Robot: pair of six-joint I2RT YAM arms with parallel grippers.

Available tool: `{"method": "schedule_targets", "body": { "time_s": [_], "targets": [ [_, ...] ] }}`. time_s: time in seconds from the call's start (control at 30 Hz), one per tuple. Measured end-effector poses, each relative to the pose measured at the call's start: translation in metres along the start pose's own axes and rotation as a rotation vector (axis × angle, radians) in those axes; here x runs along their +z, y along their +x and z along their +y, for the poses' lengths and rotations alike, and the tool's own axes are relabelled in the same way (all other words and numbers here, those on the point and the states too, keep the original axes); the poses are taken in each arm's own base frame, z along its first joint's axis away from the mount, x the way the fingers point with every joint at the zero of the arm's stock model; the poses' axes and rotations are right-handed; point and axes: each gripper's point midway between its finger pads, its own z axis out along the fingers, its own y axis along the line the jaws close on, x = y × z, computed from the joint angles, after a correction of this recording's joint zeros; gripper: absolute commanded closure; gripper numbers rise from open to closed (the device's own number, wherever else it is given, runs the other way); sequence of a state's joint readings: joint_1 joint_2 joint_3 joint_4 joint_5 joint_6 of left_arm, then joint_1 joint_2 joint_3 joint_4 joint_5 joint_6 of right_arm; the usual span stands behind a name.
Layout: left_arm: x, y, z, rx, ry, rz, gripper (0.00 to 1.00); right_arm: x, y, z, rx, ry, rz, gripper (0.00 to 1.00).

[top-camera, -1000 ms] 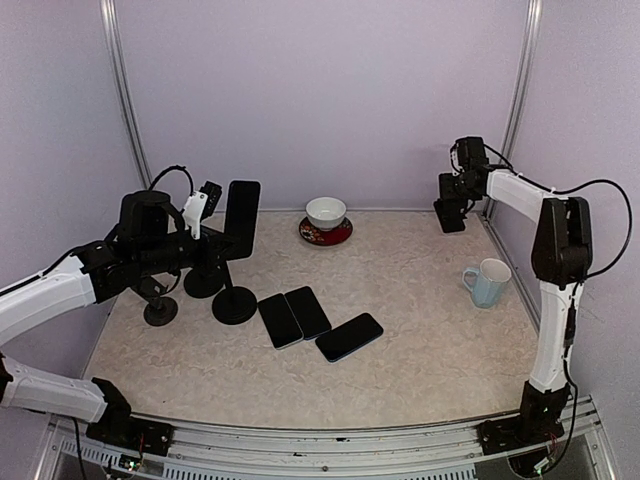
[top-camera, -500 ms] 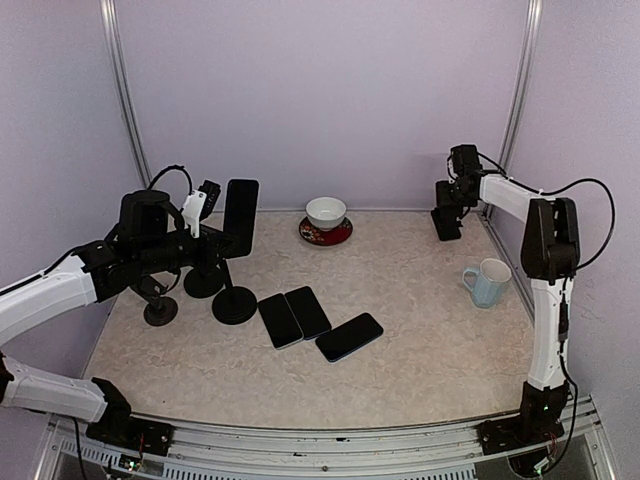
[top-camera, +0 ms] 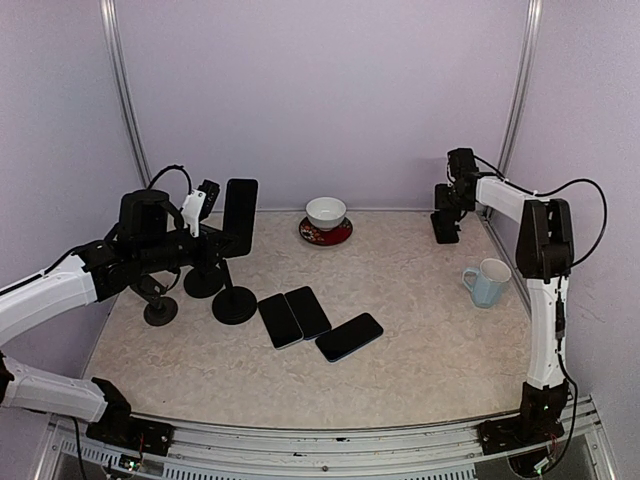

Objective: Place the phone on the phone stand
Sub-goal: Place the phone stand at the corner of the board.

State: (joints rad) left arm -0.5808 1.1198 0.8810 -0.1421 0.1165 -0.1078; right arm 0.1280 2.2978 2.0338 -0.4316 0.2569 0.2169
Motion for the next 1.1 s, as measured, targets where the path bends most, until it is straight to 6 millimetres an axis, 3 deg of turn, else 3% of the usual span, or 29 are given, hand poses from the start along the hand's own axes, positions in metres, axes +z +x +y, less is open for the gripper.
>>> {"method": "schedule_targets", "body": {
  "time_s": [1.1],
  "targets": [
    [0.0,0.0,0.003,-0.003,-0.006,-0.001,1.0,0.014,0.007,-0.006,0.012,0.03,0.018,0.27]
  ]
}}
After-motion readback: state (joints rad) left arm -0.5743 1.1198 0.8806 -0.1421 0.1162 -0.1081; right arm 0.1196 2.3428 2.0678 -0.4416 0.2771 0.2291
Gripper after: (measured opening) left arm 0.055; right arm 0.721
